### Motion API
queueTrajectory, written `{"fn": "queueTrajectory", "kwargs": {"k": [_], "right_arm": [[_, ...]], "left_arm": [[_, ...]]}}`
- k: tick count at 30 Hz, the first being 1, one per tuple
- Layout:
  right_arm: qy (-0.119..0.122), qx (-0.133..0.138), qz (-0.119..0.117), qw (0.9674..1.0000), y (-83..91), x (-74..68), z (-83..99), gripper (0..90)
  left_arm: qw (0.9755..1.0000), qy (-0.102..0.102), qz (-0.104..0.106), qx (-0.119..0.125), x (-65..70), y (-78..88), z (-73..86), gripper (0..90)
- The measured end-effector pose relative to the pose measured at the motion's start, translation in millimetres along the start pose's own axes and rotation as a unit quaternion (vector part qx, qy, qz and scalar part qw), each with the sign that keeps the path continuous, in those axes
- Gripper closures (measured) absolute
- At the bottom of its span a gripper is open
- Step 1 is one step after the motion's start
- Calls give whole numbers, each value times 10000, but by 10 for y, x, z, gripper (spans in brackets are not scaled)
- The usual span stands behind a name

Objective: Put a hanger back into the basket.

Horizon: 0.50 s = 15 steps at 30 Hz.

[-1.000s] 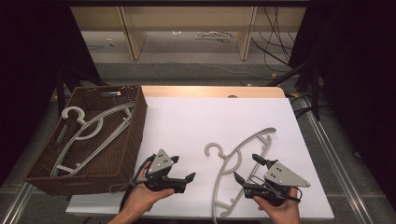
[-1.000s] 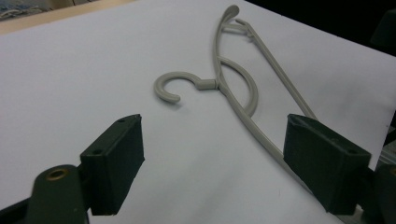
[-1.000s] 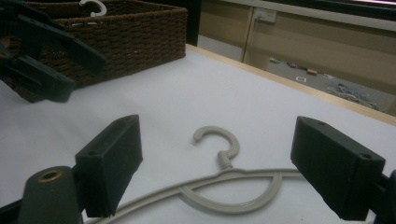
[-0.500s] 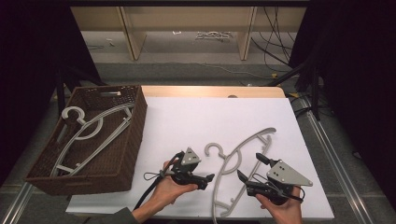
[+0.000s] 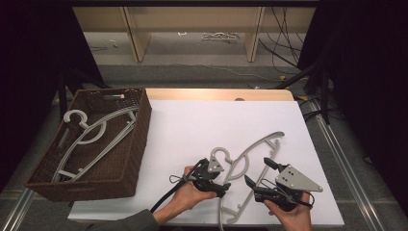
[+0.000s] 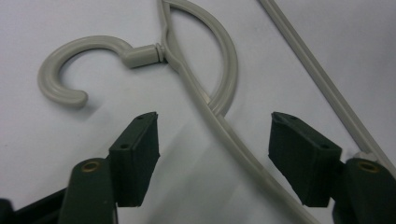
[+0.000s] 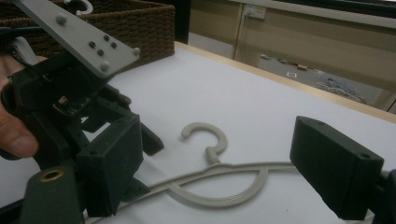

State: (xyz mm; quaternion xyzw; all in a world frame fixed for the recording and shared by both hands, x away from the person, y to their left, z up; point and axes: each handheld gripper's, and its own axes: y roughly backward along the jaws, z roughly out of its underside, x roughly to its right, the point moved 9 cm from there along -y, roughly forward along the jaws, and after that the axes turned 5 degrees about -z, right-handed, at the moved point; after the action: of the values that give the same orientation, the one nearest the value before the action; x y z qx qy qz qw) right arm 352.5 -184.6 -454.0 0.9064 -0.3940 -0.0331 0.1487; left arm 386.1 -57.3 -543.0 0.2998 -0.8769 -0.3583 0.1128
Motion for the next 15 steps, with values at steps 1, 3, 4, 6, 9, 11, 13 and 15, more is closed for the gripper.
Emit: {"fn": "queueTrajectory", "kwargs": {"k": [1,3,4,6,9,11,13,15], "right_arm": [[0,-22,-30,10000,4,-3,-1,181],[5,4,-20,10000,0,-3,-6,181],[-5,2,-28,10000,0,-6,-4,181],[6,-23,-41,10000,5,-5,-3,181],[11,-20,-46,10000,7,-6,-4,181],[12,-13,-48,10000,7,-5,-7,181],[18,5,-38,10000,3,-4,-9,181],[13,11,-36,10000,4,-4,-11,180]], "left_arm": [[10000,89,23,-5,17,-22,-2,348],[10000,-8,43,-81,20,-52,5,387],[9999,38,46,-95,23,-71,3,391],[9998,-42,65,-166,30,-96,6,429],[9997,-47,43,-215,21,-139,10,434],[9997,-61,70,-223,18,-147,-2,443],[9996,-137,40,-243,7,-149,-11,466],[9995,-183,73,-252,11,-156,-8,501]]}}
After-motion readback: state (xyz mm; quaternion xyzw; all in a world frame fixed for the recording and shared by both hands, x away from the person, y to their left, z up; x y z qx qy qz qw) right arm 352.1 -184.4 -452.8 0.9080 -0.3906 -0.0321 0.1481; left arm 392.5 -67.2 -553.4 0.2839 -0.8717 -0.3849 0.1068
